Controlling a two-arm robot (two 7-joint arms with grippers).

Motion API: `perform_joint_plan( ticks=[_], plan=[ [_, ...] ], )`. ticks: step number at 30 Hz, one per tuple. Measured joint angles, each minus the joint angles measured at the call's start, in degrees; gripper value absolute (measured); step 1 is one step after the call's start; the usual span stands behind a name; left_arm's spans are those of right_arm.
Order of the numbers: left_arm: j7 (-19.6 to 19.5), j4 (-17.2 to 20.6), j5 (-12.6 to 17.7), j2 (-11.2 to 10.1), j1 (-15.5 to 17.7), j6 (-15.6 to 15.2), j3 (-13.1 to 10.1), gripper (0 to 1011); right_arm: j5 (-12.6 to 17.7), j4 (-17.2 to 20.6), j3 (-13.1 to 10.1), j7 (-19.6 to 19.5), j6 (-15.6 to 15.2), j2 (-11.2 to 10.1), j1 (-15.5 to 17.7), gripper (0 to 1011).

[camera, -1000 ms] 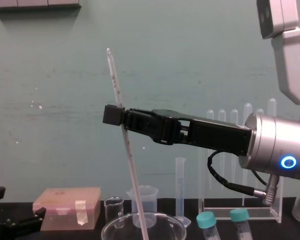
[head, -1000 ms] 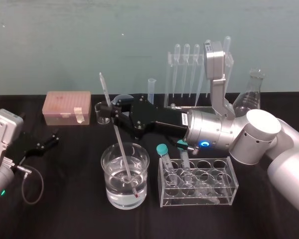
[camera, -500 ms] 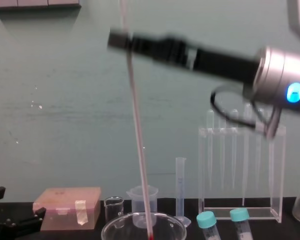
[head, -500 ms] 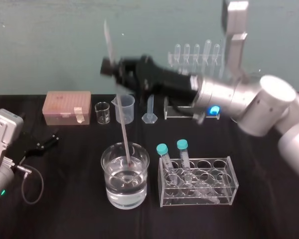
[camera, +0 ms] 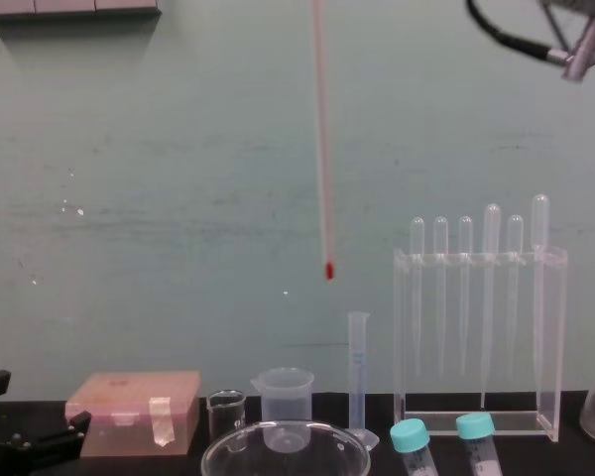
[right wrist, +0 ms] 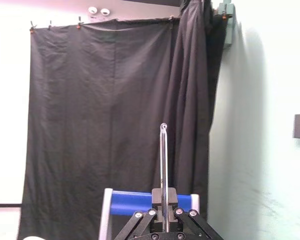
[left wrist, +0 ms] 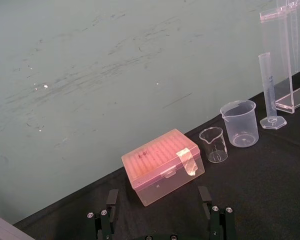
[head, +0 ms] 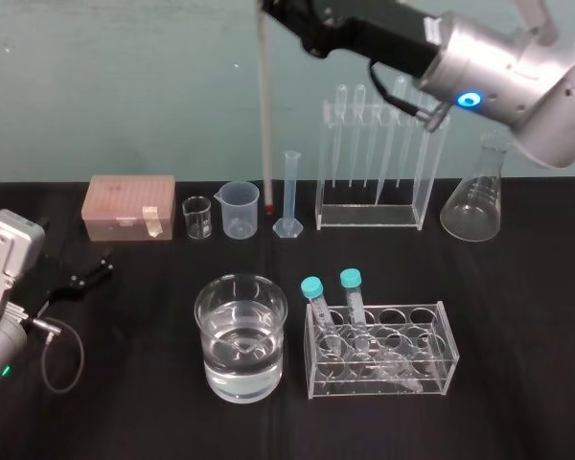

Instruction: Hold the thermometer with one hand and immerse one end into the beaker, then reinsert it into the test tube rack.

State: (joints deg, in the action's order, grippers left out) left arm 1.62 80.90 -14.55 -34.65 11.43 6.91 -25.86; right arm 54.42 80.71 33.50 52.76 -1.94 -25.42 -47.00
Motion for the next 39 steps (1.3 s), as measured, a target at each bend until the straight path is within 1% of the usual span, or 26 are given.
perform_joint_plan(
  ticks=[1,3,4,5,7,9,10,13,14,17,18,20,21,23,24,25,28,31,33,37,39],
  plan=[
    [0.00,0.00,0.00,0.00,0.00,0.00,0.00,1008,0.09,0.26,-0.15,-0.24,-0.02,-0.37,-0.01,57],
    [0.00,0.00,0.00,0.00,0.00,0.00,0.00,1008,0.63,1.55,-1.07,-1.38,-0.04,-2.41,0.46,57],
    [0.00,0.00,0.00,0.00,0.00,0.00,0.00,1008,0.63,1.55,-1.07,-1.38,-0.04,-2.41,0.46,57],
    [0.00,0.00,0.00,0.00,0.00,0.00,0.00,1008,0.93,2.11,-1.53,-2.16,-0.07,-3.45,0.98,57],
    [0.00,0.00,0.00,0.00,0.00,0.00,0.00,1008,1.13,2.79,-1.93,-3.81,-0.45,-4.43,1.61,57],
    [0.00,0.00,0.00,0.00,0.00,0.00,0.00,1008,1.20,3.11,-2.21,-5.15,-0.75,-4.99,1.97,57],
    [0.00,0.00,0.00,0.00,0.00,0.00,0.00,1008,1.28,3.33,-2.50,-6.58,-1.17,-5.50,2.37,57],
    [0.00,0.00,0.00,0.00,0.00,0.00,0.00,1008,1.51,3.80,-3.01,-8.56,-1.91,-6.37,3.21,57],
    [0.00,0.00,0.00,0.00,0.00,0.00,0.00,1008,1.89,4.74,-3.58,-9.51,-2.22,-7.48,4.44,57],
    [0.00,0.00,0.00,0.00,0.00,0.00,0.00,1008,2.76,6.90,-4.66,-10.44,-2.23,-10.10,7.77,57],
    [0.00,0.00,0.00,0.00,0.00,0.00,0.00,1008,3.24,8.46,-5.60,-10.73,-1.67,-12.01,10.48,57],
    [0.00,0.00,0.00,0.00,0.00,0.00,0.00,1008,3.46,9.38,-6.29,-10.96,-0.83,-13.48,12.91,57],
    [0.00,0.00,0.00,0.00,0.00,0.00,0.00,1008,3.57,10.08,-6.94,-11.22,-0.09,-14.53,14.96,57],
    [0.00,0.00,0.00,0.00,0.00,0.00,0.00,1008,3.57,10.57,-7.64,-11.58,0.65,-15.45,17.09,57],
    [0.00,0.00,0.00,0.00,0.00,0.00,0.00,1008,3.57,10.57,-7.64,-11.58,0.65,-15.45,17.09,57],
    [0.00,0.00,0.00,0.00,0.00,0.00,0.00,1008,3.54,10.74,-8.06,-11.70,1.09,-15.87,18.23,57],
    [0.00,0.00,0.00,0.00,0.00,0.00,0.00,1008,3.33,10.91,-8.54,-11.75,1.69,-16.19,19.52,57],
    [0.00,0.00,0.00,0.00,0.00,0.00,0.00,1008,2.46,10.90,-9.07,-11.64,3.07,-16.19,20.83,57],
    [0.00,0.00,0.00,0.00,0.00,0.00,0.00,1008,1.24,10.55,-9.11,-11.17,4.35,-15.90,21.37,57],
    [0.00,0.00,0.00,0.00,0.00,0.00,0.00,1008,-0.23,9.79,-8.91,-10.52,5.53,-15.31,21.76,57],
    [0.00,0.00,0.00,0.00,0.00,0.00,0.00,1008,-1.28,8.84,-8.59,-10.16,6.04,-14.47,21.94,57]
  ],
)
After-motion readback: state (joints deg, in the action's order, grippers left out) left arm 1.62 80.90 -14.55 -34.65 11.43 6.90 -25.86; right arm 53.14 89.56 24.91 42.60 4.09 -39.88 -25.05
